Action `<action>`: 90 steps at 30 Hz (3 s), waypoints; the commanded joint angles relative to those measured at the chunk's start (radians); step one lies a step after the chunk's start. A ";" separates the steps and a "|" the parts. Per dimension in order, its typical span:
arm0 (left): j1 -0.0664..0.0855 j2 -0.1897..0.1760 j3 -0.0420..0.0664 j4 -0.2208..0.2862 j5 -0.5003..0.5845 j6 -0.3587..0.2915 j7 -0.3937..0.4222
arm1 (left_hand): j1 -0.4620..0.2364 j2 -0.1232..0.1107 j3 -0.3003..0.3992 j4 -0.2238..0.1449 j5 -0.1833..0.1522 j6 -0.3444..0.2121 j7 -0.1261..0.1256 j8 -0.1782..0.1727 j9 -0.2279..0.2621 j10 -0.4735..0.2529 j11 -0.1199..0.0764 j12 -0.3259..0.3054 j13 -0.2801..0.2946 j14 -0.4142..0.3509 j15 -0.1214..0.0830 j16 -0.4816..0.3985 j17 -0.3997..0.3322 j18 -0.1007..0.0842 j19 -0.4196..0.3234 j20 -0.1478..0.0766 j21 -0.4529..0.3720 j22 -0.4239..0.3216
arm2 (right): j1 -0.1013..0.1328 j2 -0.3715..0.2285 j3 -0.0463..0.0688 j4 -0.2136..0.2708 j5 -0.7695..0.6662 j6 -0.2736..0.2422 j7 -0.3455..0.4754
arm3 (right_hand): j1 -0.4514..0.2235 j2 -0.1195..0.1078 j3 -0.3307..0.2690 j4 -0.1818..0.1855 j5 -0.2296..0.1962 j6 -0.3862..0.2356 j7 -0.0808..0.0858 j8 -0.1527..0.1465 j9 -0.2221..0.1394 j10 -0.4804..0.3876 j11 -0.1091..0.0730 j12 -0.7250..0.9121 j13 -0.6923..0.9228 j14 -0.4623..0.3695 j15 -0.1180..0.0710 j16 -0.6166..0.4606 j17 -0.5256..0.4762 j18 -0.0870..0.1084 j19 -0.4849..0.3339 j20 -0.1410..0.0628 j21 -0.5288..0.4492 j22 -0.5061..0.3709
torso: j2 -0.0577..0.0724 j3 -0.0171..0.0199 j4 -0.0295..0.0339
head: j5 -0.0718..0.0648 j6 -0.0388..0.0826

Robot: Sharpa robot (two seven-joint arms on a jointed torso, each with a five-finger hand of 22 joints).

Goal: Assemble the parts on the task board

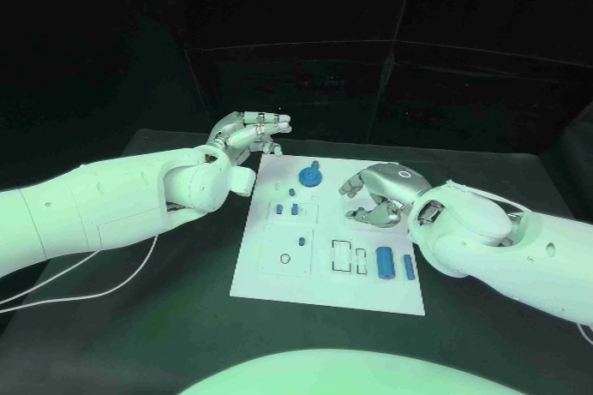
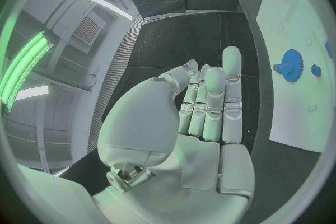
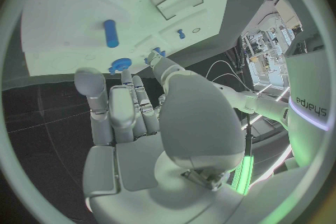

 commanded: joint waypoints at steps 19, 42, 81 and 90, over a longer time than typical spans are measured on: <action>0.002 0.000 0.000 0.002 -0.011 0.036 -0.006 | 0.003 -0.003 -0.005 -0.009 0.005 -0.008 0.001 0.005 -0.001 -0.012 0.002 0.011 0.002 -0.010 0.000 -0.004 -0.004 0.021 -0.005 -0.001 -0.007 -0.002 | 0.017 0.008 0.007 -0.049 0.014 0.232 -0.061 | 0.136 0.041 -0.229 0.110 0.044 -0.016 -0.025 0.003 0.002 -0.056 -0.004 0.131 0.005 -0.020 -0.005 -0.004 -0.041 0.012 -0.016 -0.001 -0.024 -0.024 | 0.001 0.0003 0.0046 | -0.021 0.007; 0.002 0.003 0.000 -0.003 -0.014 0.043 -0.012 | 0.013 0.002 0.002 -0.014 0.009 -0.009 0.002 0.007 -0.001 -0.014 0.003 0.016 0.002 -0.013 0.000 -0.005 -0.010 0.022 -0.006 -0.001 -0.008 -0.003 | 0.013 0.056 0.005 -0.104 -0.010 0.239 -0.045 | 0.193 0.101 -0.070 0.088 0.037 0.094 -0.004 0.025 0.003 0.104 -0.021 0.095 -0.003 0.027 -0.021 0.033 0.017 -0.009 0.060 -0.017 0.053 0.089 | 0.001 0.0009 0.0022 | -0.020 0.001; 0.001 0.002 0.000 -0.013 -0.014 0.045 -0.016 | 0.018 0.004 0.006 -0.019 0.010 -0.007 0.001 0.010 -0.001 -0.015 0.002 0.020 0.002 -0.018 -0.001 -0.007 -0.016 0.022 -0.007 -0.002 -0.008 -0.002 | 0.008 -0.013 0.011 0.051 0.093 -0.058 0.061 | 0.164 0.066 0.122 -0.003 0.030 0.159 -0.007 0.019 0.002 0.202 -0.031 0.028 0.004 0.034 -0.034 0.051 0.046 -0.015 0.076 -0.030 0.088 0.134 | 0.001 -0.0006 0.0025 | -0.013 -0.002; 0.002 0.013 0.000 -0.023 -0.014 0.046 -0.017 | 0.018 0.004 0.006 -0.019 0.010 -0.007 0.001 0.010 -0.001 -0.015 0.002 0.020 0.002 -0.018 -0.001 -0.007 -0.016 0.022 -0.007 -0.002 -0.008 -0.002 | -0.005 0.101 0.010 0.040 0.112 -0.031 0.146 | 0.157 0.065 0.132 -0.010 0.034 0.163 -0.008 0.019 0.002 0.206 -0.031 0.024 0.004 0.035 -0.034 0.055 0.052 -0.016 0.078 -0.031 0.092 0.139 | 0.000 -0.0009 0.0053 | -0.007 -0.008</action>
